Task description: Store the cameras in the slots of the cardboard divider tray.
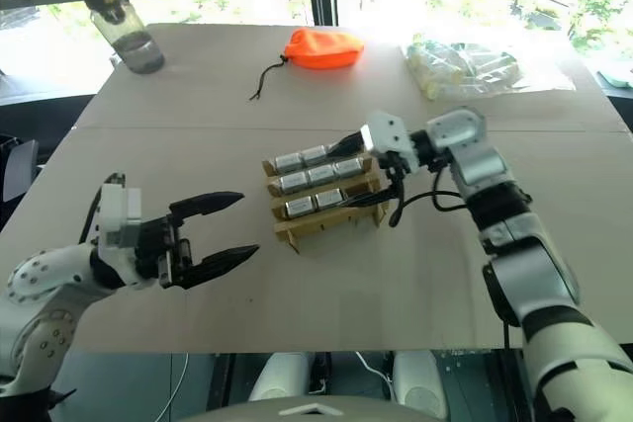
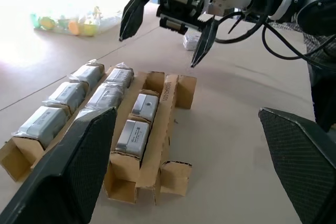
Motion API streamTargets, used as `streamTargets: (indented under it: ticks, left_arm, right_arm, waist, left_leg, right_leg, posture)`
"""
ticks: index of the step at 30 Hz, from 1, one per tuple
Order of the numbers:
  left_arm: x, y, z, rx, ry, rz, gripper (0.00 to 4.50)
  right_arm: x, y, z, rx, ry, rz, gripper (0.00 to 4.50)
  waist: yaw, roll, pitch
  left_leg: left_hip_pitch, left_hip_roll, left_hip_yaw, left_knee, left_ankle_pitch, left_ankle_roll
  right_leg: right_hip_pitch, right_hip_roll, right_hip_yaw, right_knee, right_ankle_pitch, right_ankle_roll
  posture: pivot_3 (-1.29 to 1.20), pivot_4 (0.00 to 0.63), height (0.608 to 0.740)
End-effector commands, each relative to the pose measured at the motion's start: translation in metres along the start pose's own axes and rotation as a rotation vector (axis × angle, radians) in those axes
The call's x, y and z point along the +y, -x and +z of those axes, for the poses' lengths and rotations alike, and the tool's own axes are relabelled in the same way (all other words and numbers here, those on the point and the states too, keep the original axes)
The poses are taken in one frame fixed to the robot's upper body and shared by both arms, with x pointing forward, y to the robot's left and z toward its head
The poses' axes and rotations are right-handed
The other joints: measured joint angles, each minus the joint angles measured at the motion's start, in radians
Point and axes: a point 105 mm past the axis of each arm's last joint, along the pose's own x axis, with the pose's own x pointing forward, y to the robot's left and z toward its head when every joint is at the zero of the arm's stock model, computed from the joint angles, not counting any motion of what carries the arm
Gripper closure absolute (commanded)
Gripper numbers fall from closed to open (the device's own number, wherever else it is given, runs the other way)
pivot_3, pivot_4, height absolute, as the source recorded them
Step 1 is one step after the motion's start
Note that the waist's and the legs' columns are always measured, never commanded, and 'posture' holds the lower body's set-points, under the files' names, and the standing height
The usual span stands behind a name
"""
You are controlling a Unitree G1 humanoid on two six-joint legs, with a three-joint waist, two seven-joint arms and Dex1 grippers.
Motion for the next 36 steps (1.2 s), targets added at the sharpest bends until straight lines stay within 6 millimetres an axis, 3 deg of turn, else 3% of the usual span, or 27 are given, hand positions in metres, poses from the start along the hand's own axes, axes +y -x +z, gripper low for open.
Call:
streamTargets:
  ticks: [1,6,10,12,18,29,36]
  left_arm:
    - [0.0,-0.009,0.007,-0.026,-0.04,-0.056,0.0]
    - [0.008,-0.018,0.014,-0.045,-0.062,-0.104,0.0]
    - [0.013,-0.031,0.018,-0.065,-0.066,-0.181,0.0]
    - [0.016,-0.036,0.019,-0.07,-0.071,-0.211,0.0]
    - [0.022,-0.047,0.027,-0.086,-0.107,-0.264,0.0]
    - [0.025,-0.052,0.031,-0.086,-0.148,-0.2,0.0]
    - [0.026,-0.053,0.032,-0.091,-0.151,-0.113,0.0]
  right_arm:
    - [-0.001,0.034,0.01,0.0,0.002,-0.243,0.05]
    - [0.011,0.087,0.001,0.052,-0.071,-0.608,0.05]
    - [0.032,0.153,-0.03,0.174,-0.177,-0.992,0.05]
    - [0.045,0.171,-0.048,0.214,-0.256,-1.101,0.05]
    - [0.065,0.193,-0.088,0.302,-0.382,-1.194,0.05]
    - [0.052,0.197,-0.127,0.284,-0.52,-1.143,0.05]
    - [0.044,0.2,-0.141,0.281,-0.555,-1.128,0.05]
  waist:
    - [0.005,0.0,0.0]
    - [0.008,0.001,0.0]
    - [0.017,0.0,0.0]
    - [0.019,0.0,0.0]
    - [0.009,-0.001,0.0]
    - [-0.007,-0.001,0.0]
    - [-0.006,-0.002,0.0]
  left_leg:
    - [0.0,0.0,0.0,0.0,0.0,0.0]
    - [0.001,0.0,0.001,0.0,0.0,0.0]
    - [0.002,0.0,0.001,0.0,0.0,0.0]
    - [0.003,0.0,0.004,0.0,0.0,0.0]
    - [0.005,-0.001,0.005,0.0,0.0,0.0]
    - [0.007,0.0,0.008,-0.001,0.0,0.0]
    - [0.006,0.0,0.008,-0.001,0.0,0.0]
  right_leg:
    - [0.0,0.0,0.0,0.0,0.0,0.0]
    - [0.0,0.001,0.001,0.0,0.0,0.0]
    - [0.0,0.002,0.001,0.001,0.0,0.0]
    - [0.0,0.003,0.005,0.001,0.0,0.001]
    - [0.002,0.005,0.007,-0.001,0.0,0.001]
    - [0.002,0.007,0.013,-0.001,0.0,0.001]
    - [0.002,0.006,0.014,-0.002,0.0,0.001]
  posture:
    - [0.0,0.15,0.726]
    - [0.0,0.15,0.726]
    - [0.0,0.15,0.726]
    - [0.0,0.15,0.726]
    - [0.0,0.15,0.726]
    - [0.0,0.15,0.726]
    - [0.0,0.15,0.726]
